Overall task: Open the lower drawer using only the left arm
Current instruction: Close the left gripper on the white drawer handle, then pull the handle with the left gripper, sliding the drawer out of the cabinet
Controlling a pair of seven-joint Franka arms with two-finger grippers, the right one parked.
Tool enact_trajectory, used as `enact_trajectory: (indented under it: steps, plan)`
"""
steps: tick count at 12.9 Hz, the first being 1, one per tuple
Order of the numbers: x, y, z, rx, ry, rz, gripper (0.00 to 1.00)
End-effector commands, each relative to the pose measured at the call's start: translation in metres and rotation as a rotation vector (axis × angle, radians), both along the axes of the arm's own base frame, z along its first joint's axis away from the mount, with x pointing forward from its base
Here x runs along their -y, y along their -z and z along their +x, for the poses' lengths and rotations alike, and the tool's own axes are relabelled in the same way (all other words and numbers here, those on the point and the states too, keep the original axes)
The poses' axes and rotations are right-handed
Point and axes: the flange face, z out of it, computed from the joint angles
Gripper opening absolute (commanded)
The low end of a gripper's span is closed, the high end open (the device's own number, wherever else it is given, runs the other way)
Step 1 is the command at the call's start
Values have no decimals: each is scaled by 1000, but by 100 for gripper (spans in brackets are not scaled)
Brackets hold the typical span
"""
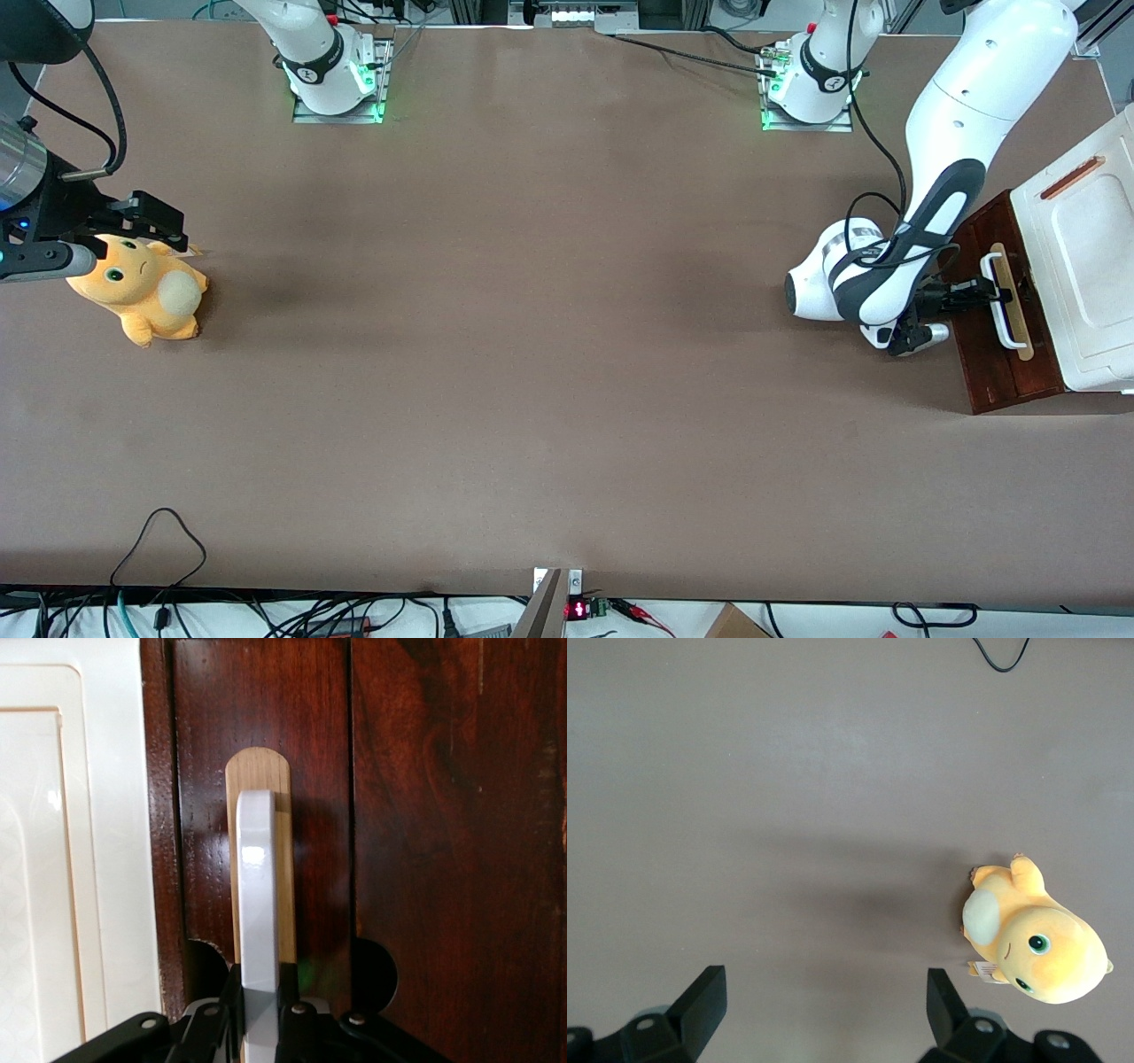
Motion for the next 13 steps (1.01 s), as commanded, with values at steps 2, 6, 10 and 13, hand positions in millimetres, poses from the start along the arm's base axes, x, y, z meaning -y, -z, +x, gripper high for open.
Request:
enact_trajectory:
  steps: [2, 6, 10, 13]
  plan:
    - [7, -1, 6, -1, 27, 5, 0]
    - [46, -5, 14, 13, 98, -2, 0]
    - [98, -5, 10, -7, 187, -12, 0]
    - [129, -6, 5, -10, 229, -36, 0]
